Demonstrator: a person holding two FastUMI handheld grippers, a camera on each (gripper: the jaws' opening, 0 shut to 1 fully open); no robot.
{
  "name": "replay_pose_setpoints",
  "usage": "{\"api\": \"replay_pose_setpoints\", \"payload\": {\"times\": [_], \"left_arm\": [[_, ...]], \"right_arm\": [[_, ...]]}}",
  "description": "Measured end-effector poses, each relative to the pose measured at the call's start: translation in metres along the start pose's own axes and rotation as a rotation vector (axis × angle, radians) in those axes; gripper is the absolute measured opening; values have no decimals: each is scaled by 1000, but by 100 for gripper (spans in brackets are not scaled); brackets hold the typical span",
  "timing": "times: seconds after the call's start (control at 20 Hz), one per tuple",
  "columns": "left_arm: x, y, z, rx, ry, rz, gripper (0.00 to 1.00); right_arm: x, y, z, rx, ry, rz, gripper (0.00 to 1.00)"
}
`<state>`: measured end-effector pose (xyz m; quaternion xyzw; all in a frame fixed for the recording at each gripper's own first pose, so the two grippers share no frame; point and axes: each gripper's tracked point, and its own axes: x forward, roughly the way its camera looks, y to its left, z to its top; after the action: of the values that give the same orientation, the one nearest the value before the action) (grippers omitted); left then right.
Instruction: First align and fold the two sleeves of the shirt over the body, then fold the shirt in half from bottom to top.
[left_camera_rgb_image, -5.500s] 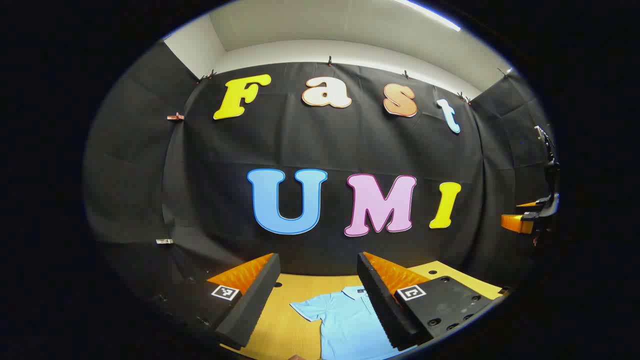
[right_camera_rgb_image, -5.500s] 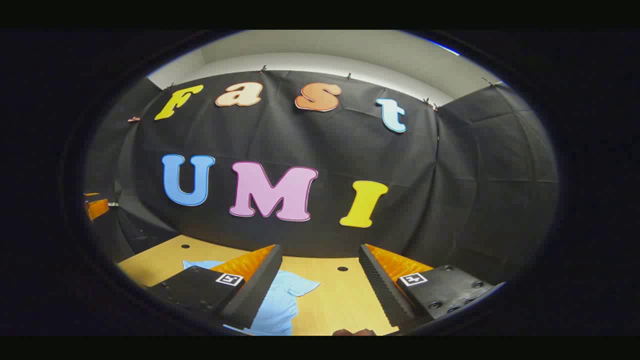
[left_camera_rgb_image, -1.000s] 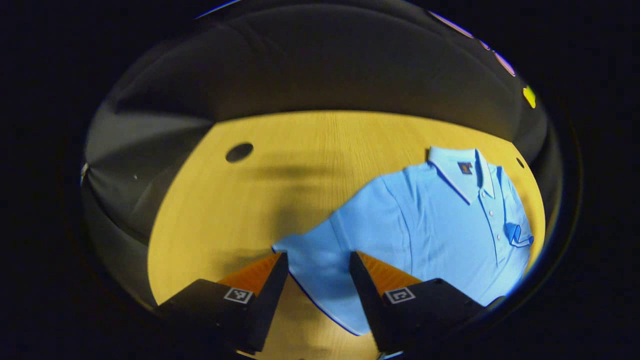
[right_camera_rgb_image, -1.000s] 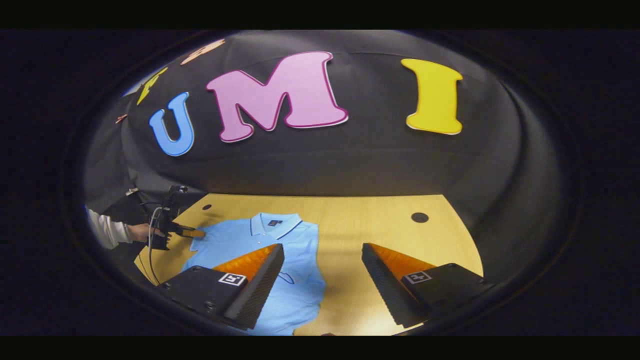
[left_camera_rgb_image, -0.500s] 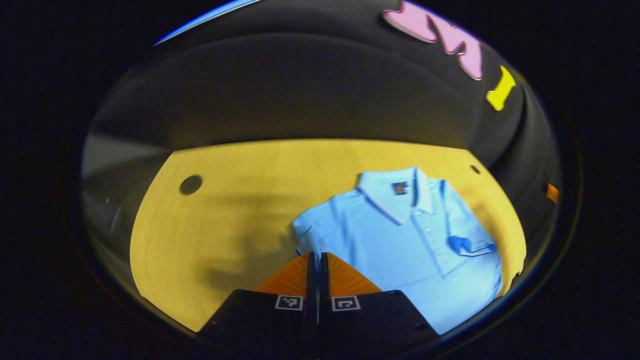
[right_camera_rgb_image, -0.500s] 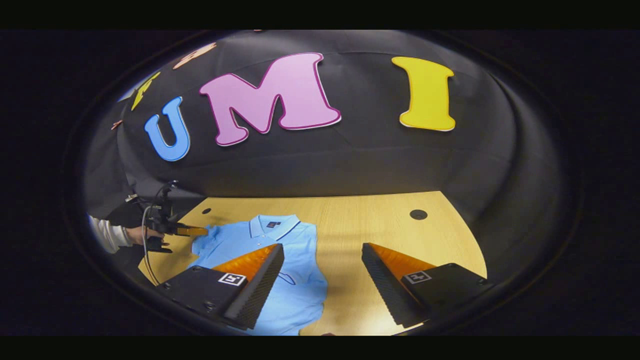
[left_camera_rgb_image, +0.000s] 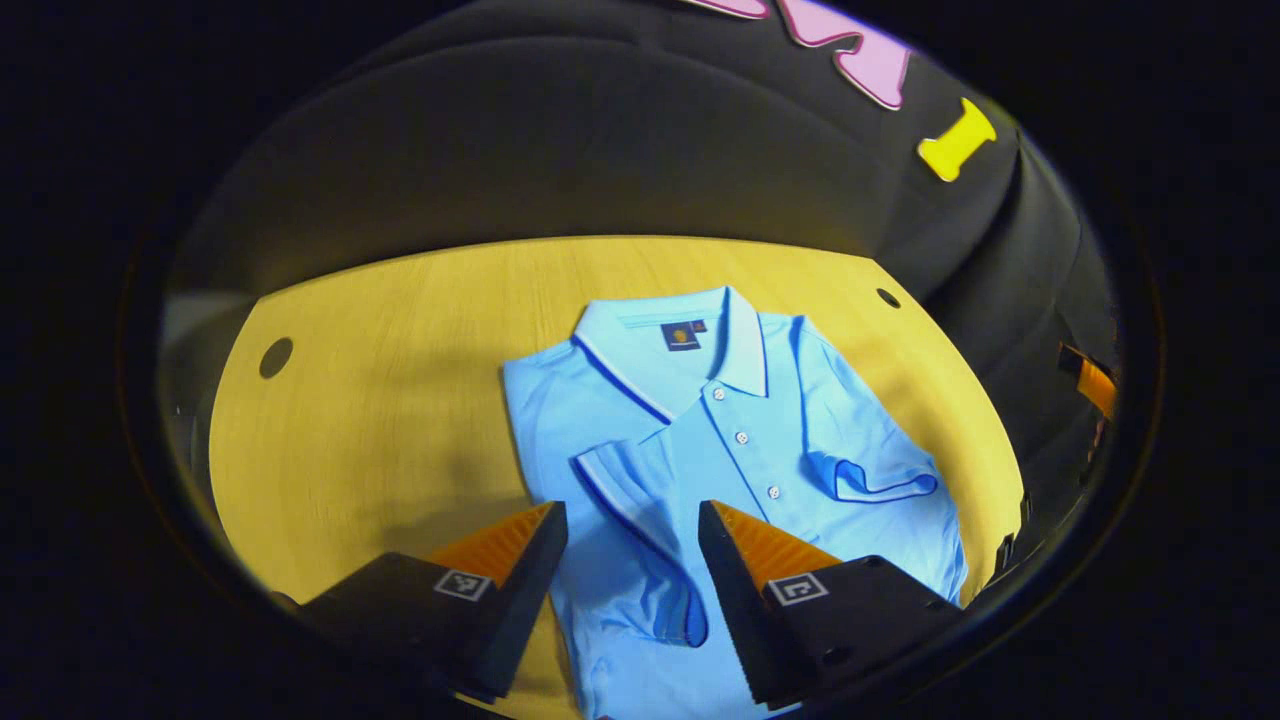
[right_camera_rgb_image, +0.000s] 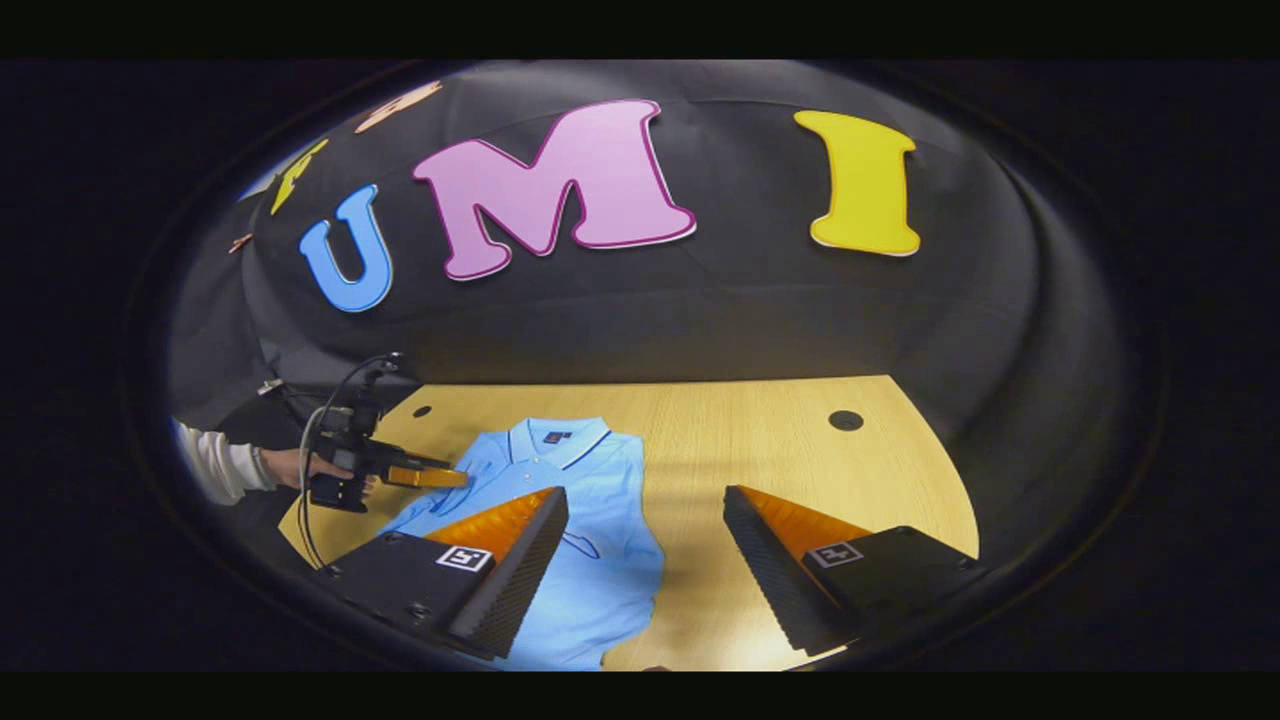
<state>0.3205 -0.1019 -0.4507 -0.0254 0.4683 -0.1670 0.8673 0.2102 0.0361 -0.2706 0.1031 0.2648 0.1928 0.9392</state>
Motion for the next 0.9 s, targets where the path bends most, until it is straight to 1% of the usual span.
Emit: {"api": "replay_pose_setpoints", "payload": {"times": [0.05,0.1,0.15,0.2,0.3,0.35,0.5,0.6,0.7,0.8,0.9], "left_arm": [[-9,-1,6,-17,-30,-3,88],[-22,-4,8,-28,-48,-8,92],[-41,-6,6,-37,-64,-13,92],[-61,-8,2,-48,-75,-21,93],[-105,-14,-23,-67,-81,-29,94],[-127,-15,-42,-76,-81,-23,94],[-176,-26,-123,-138,-37,-21,94],[-195,-31,-183,-179,23,-20,94],[-205,-32,-237,-206,91,-18,94],[-212,-36,-269,-229,133,-41,94],[-216,-42,-290,-220,159,-75,94]], "right_arm": [[-4,-2,-5,2,9,7,98],[-8,-3,-11,9,21,18,98],[-11,-4,-18,19,39,33,98],[-16,-5,-27,34,58,53,98],[-27,-5,-48,59,102,97,98],[-31,-5,-63,60,130,113,98],[-51,3,-120,58,242,160,98],[-69,15,-157,68,307,177,98],[-95,34,-184,111,352,201,98],[-112,45,-213,151,392,181,98],[-124,61,-237,202,437,185,98]]}}
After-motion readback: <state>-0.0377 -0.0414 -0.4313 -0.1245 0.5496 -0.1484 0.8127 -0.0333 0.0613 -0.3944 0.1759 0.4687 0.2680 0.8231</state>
